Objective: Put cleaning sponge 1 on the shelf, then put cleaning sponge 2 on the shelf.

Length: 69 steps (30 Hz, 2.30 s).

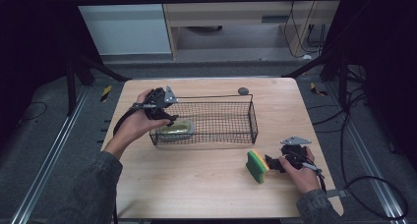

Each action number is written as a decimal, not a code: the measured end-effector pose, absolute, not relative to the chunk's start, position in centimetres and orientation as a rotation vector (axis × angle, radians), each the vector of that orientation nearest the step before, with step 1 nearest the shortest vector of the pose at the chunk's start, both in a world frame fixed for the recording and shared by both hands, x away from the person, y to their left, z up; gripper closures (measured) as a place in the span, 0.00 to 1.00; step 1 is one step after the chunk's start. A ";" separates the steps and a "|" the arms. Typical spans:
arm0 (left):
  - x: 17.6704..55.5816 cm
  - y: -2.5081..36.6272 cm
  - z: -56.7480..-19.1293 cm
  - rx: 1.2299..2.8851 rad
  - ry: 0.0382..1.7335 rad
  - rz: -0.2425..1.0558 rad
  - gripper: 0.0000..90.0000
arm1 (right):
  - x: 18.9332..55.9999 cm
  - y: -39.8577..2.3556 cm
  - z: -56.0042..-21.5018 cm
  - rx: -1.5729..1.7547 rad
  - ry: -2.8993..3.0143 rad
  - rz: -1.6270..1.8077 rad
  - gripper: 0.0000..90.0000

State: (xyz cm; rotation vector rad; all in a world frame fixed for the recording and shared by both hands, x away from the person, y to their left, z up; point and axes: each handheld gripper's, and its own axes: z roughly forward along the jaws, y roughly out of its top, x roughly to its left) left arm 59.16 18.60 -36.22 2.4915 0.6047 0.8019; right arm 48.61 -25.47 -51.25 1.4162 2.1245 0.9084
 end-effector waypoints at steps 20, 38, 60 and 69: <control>51.9 23.2 -37.4 2.142 0.870 0.777 0.04 | 48.7 -25.5 -51.3 1.410 2.119 0.904 0.00; 49.3 26.7 -48.5 2.234 1.110 0.626 0.04 | 48.6 -25.7 -51.0 1.444 2.092 0.881 0.07; 50.0 27.8 -50.8 2.107 1.179 0.519 0.00 | 46.5 -22.8 -39.4 1.485 2.240 0.722 0.21; 50.0 27.8 -50.8 2.106 1.179 0.517 0.00 | 47.1 -19.0 -35.7 1.443 2.399 0.661 0.18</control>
